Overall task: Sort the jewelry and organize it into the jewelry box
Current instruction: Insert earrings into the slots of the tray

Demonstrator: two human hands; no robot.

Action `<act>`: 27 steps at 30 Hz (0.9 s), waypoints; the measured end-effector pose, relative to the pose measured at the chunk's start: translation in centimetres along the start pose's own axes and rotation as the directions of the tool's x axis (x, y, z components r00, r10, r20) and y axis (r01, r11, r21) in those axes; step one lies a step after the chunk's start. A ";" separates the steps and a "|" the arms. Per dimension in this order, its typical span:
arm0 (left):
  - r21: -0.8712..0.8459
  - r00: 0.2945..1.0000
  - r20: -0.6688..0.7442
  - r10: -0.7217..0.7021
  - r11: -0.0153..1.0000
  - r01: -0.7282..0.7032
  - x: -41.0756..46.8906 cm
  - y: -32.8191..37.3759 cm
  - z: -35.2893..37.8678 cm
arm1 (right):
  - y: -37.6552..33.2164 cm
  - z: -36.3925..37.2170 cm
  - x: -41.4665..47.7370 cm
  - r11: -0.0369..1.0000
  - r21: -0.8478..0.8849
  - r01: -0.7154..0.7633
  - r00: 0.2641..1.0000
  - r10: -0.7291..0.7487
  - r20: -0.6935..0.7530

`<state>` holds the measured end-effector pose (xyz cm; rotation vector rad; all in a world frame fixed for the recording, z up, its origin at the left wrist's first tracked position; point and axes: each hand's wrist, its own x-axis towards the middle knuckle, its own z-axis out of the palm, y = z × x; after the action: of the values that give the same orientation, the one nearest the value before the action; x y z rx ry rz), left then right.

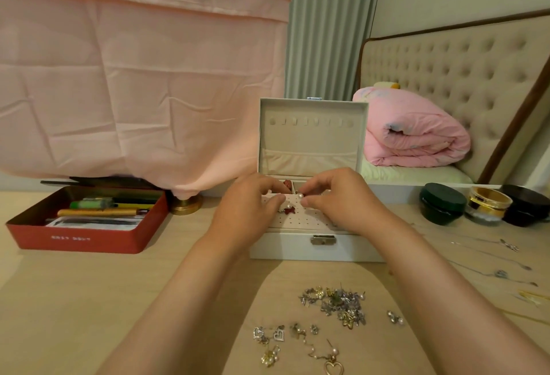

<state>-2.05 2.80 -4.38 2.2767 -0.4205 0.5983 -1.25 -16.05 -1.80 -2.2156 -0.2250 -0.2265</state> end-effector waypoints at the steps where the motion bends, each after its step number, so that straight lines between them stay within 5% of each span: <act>1: 0.091 0.998 0.039 0.044 0.995 -0.047 -0.1 -0.3 0.2 | 0.3 0.1 0.1 0.998 -0.064 0.011 1.000 -0.010 0.007; 6: 0.249 0.981 0.149 0.122 0.956 -0.157 -0.2 -0.6 0.8 | 0.7 0.5 -0.1 0.975 -0.215 0.060 0.998 -0.051 0.046; 21: 0.227 0.984 0.139 0.108 0.964 -0.137 -0.2 -0.8 0.9 | 0.3 0.5 -0.3 0.958 -0.280 0.068 0.997 -0.053 0.060; 27: 0.226 0.984 0.144 0.109 0.964 -0.140 -0.2 -0.9 0.9 | -0.6 0.7 -0.9 0.871 -0.478 0.112 0.994 -0.090 0.069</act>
<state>-1.57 2.73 -5.57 2.5400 -0.5876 0.5905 -2.19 -15.22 -2.02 -2.7117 -0.3399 -0.3185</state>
